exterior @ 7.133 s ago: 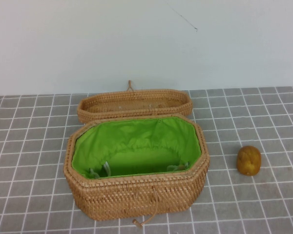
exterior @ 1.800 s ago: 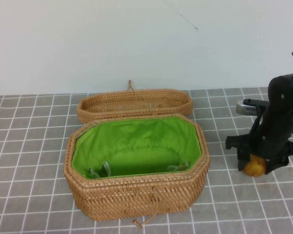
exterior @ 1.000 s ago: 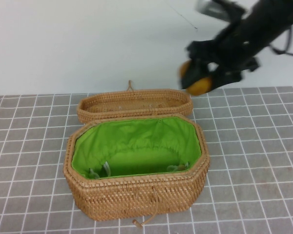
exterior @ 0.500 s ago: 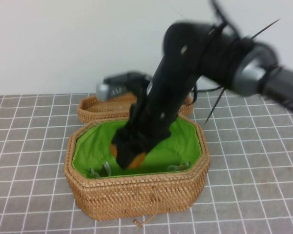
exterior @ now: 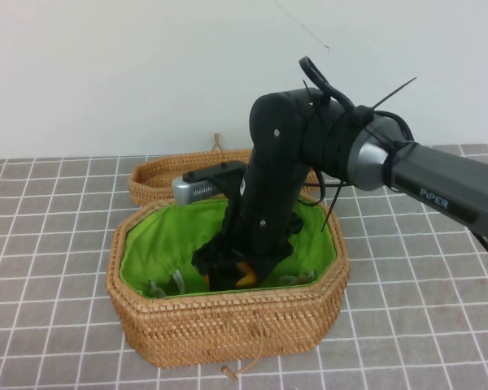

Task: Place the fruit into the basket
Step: Place the kiwifruit on the basket

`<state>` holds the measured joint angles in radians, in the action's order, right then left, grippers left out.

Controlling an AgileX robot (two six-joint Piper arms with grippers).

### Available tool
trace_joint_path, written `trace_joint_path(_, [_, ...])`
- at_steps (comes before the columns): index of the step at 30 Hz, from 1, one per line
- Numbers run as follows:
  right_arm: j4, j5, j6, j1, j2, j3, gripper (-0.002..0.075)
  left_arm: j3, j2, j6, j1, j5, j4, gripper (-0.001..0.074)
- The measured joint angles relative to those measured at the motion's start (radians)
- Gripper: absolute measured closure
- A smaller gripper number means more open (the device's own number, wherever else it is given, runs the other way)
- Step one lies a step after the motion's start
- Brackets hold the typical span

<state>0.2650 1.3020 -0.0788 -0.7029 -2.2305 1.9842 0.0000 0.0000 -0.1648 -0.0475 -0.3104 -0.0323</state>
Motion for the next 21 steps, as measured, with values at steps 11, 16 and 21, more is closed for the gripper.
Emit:
trace_joint_path(11, [0.0, 0.005, 0.038, 0.0, 0.002, 0.088, 0.0085, 0.0, 0.0, -0.002, 0.0, 0.0, 0.0, 0.0738])
trace_joint_path(16, [0.0, 0.005, 0.091, 0.0, 0.002, 0.191, 0.0275, 0.0, 0.0, 0.0, 0.0, 0.0, 0.0, 0.0738])
trace_joint_path(21, [-0.015, 0.005, 0.059, 0.0, 0.015, 0.284, 0.0646, 0.0, 0.0, 0.0, 0.0, 0.0, 0.0, 0.0738])
